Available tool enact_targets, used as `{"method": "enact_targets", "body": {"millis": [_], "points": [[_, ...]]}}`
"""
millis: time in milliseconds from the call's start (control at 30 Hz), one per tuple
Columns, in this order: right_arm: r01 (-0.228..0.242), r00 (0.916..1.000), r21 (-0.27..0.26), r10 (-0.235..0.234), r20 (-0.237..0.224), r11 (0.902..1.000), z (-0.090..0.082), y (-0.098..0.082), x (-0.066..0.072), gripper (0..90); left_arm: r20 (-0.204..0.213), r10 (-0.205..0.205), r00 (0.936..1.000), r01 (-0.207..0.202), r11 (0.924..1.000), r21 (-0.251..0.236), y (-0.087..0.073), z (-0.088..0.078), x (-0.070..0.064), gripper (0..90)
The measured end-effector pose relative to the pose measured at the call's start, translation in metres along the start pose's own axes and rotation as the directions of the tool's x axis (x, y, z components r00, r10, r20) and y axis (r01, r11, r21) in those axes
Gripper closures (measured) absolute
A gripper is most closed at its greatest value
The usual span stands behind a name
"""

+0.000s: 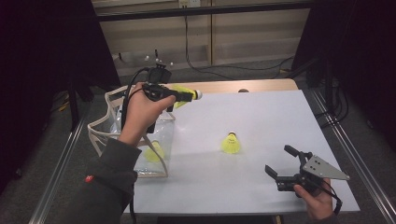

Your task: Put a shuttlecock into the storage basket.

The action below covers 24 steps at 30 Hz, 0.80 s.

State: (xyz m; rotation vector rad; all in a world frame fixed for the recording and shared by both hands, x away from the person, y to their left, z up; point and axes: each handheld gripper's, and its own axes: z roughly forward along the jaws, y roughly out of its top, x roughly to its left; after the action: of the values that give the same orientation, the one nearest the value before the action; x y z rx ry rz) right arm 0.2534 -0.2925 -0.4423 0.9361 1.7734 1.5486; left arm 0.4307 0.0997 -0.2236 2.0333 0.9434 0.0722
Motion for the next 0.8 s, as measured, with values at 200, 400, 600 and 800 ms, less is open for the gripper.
{"method": "enact_targets", "body": {"millis": [200, 400, 600, 800], "points": [[0.0, 1.0, -0.001, 0.0, -0.001, 1.0, 0.0, 0.0, 0.0, 1.5, -0.013, -0.005, 0.9999, 0.005, 1.0, -0.006, 0.0, -0.006, 0.005, 87.1], [0.0, 1.0, 0.0, 0.0, -0.002, 1.0, 0.0, 0.0, 0.0, 1.5, -0.025, -0.007, 0.9997, 0.007, 1.0, -0.004, 0.0, -0.01, 0.008, 87.1], [0.006, 1.0, 0.004, -0.006, -0.004, 1.0, 0.001, 0.0, 0.001, 1.5, -0.035, -0.007, 0.9994, 0.007, 0.9999, -0.008, 0.001, -0.016, 0.01, 87.0], [0.003, 1.0, 0.004, -0.003, 0.0, 1.0, 0.0, 0.0, 0.001, 1.5, -0.044, -0.008, 0.999, 0.008, 0.9999, -0.013, 0.002, -0.021, 0.013, 87.1]]}}
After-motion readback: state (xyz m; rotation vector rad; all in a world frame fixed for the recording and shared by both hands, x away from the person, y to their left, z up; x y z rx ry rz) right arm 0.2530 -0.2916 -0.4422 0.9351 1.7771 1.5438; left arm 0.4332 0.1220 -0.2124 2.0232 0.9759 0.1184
